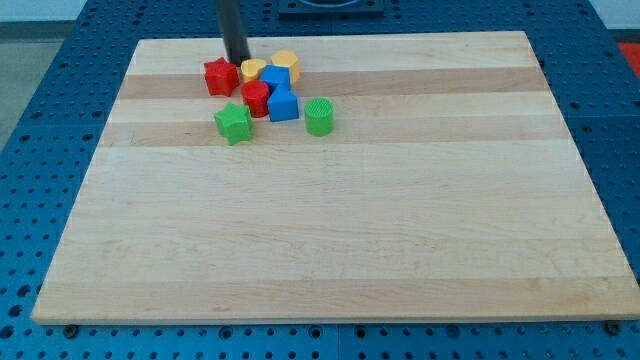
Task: Place the yellow heart between the red blocks
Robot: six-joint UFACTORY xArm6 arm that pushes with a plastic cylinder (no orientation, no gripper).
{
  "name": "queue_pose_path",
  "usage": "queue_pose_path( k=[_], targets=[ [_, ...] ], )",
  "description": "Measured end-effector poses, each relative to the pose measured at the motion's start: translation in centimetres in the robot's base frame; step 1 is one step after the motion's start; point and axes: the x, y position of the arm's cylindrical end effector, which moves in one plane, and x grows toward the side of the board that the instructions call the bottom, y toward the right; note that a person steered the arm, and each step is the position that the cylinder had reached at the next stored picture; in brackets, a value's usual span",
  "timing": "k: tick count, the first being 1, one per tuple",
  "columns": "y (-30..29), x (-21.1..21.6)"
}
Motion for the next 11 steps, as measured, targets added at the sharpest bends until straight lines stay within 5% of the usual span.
queue_pose_path(
  k=[11],
  targets=[
    [1.3, 3.1]
  ],
)
